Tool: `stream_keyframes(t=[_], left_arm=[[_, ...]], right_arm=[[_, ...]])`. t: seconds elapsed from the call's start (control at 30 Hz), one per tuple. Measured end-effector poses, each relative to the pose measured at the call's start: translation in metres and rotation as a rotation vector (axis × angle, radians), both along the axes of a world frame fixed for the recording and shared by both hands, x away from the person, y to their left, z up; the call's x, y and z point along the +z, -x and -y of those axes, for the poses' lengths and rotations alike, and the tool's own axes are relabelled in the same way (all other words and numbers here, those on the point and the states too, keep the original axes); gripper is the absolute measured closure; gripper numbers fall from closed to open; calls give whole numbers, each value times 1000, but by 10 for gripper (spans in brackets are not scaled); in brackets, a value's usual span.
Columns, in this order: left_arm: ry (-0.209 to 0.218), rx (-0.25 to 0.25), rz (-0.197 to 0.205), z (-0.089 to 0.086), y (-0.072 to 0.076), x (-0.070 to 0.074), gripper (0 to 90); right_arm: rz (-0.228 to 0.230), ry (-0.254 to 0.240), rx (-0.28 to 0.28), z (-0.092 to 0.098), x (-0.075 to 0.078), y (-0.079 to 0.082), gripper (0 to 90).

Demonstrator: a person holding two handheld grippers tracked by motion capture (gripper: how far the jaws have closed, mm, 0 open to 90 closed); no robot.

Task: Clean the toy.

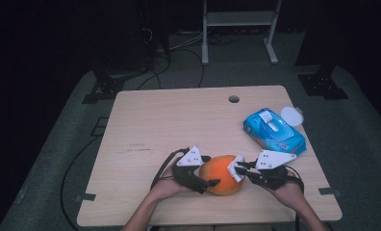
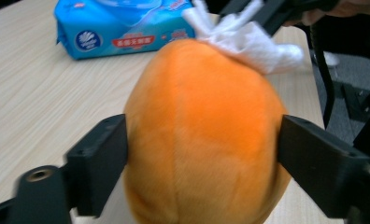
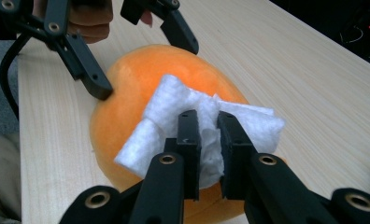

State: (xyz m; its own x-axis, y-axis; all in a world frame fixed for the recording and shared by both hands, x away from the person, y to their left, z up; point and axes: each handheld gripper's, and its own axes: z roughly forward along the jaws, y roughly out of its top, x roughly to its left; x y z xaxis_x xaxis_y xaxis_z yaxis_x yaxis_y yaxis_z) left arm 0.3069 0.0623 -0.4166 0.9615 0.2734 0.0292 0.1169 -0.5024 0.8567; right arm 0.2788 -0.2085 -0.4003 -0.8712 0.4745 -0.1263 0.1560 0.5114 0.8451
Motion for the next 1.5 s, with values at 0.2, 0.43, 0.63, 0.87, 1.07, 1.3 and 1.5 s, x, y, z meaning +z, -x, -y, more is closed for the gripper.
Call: stream_keyframes(t=[0.2, 0.43, 0.63, 0.87, 1.07, 1.3, 1.5], left_arm=[[-4, -20, 32, 1, 2, -3, 307], [-12, -4, -1, -14, -5, -7, 332], [26, 10, -73, -6, -7, 0, 117], [-12, 17, -39, -1, -2, -3, 224], [-20, 17, -20, -8, -4, -6, 294], [24, 36, -98, -11, -9, -5, 161], [-2, 21, -28, -6, -5, -6, 267]], right_arm=[[15, -27, 72, -17, 5, 11, 798], [52, 44, 48, -16, 6, 7, 798], [14, 13, 11, -2, 0, 2, 798], [36, 32, 40, -15, 0, 8, 798], [29, 26, 43, -13, -1, 7, 799], [28, 49, 19, -9, -5, 5, 799], [49, 24, 102, -29, 0, 14, 799]])
